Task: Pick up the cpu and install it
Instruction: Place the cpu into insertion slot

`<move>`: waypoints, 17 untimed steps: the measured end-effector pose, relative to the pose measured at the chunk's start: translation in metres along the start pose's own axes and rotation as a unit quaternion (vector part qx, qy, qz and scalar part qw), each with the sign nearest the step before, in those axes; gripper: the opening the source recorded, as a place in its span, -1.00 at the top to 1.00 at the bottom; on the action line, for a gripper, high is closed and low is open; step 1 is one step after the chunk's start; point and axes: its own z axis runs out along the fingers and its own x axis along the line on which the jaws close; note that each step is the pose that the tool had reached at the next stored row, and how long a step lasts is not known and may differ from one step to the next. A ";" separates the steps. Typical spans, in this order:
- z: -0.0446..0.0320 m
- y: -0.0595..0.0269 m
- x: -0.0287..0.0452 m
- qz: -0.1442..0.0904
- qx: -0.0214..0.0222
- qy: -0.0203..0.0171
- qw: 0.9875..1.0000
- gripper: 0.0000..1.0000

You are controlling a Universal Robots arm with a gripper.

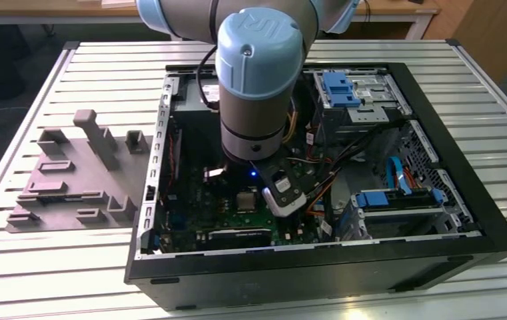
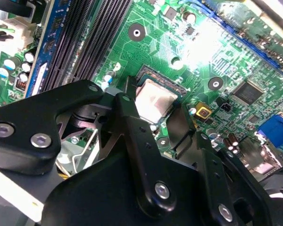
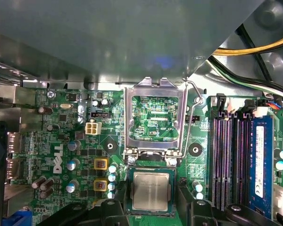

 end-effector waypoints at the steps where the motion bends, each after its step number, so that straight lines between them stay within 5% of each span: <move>1: 0.0002 0.0004 -0.0001 0.000 0.000 0.000 1.000 -0.05; 12: 0.0037 0.0017 -0.0001 0.010 0.000 0.000 1.000 0.06; 17: -0.0030 0.0011 0.0002 0.010 -0.002 -0.001 1.000 0.06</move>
